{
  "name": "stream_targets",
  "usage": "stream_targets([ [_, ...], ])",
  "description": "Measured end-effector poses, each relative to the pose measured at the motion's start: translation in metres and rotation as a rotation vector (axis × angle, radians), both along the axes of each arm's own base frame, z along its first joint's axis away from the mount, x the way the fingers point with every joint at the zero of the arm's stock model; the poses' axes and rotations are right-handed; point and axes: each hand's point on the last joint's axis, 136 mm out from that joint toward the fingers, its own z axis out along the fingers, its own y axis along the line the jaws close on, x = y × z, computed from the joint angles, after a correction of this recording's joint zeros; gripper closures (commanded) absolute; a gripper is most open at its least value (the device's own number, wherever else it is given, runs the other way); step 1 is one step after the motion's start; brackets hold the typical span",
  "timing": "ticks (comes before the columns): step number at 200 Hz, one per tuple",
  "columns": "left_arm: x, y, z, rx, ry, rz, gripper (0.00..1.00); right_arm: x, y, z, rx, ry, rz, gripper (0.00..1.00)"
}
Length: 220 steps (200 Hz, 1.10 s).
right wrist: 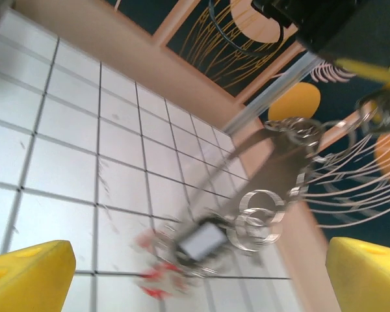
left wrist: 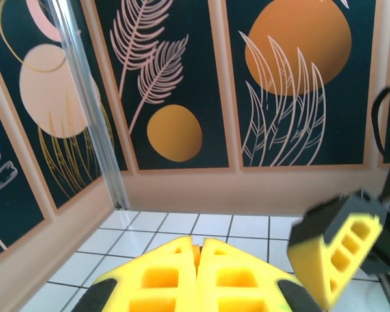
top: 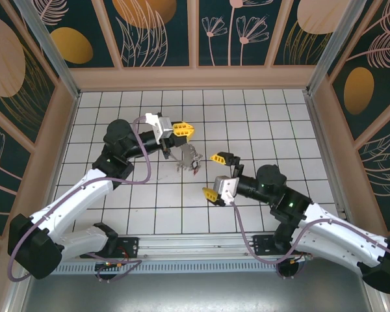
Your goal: Put the keys on the keyring
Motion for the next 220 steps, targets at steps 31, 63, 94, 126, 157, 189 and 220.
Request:
stream_targets([
  [31, 0.018, 0.004, -0.004, -0.019, 0.011, 0.098, 1.0, -0.002, -0.002, -0.016, 0.132, 0.159, -0.012, 0.01],
  [63, 0.039, 0.004, -0.016, -0.014, 0.058, 0.182, 1.0, 0.0, -0.012, -0.013, 0.239, 0.23, -0.053, 0.01],
  [94, 0.054, 0.007, -0.028, -0.016, 0.117, 0.249, 1.0, 0.004, -0.027, 0.01, 0.343, 0.211, -0.107, 0.01],
  [126, 0.067, 0.015, -0.052, -0.004, 0.171, 0.325, 1.0, 0.011, -0.033, 0.014, 0.37, 0.21, -0.16, 0.01],
  [157, 0.085, 0.02, -0.083, 0.057, 0.252, 0.388, 1.0, 0.023, -0.026, -0.009, 0.308, 0.256, -0.205, 0.01],
  [189, 0.082, 0.026, -0.084, 0.067, 0.291, 0.404, 1.0, 0.029, -0.024, -0.024, 0.262, 0.28, -0.236, 0.01],
  [220, 0.062, 0.045, -0.068, 0.092, 0.287, 0.435, 1.0, 0.031, -0.025, -0.024, 0.254, 0.281, -0.246, 0.01],
])
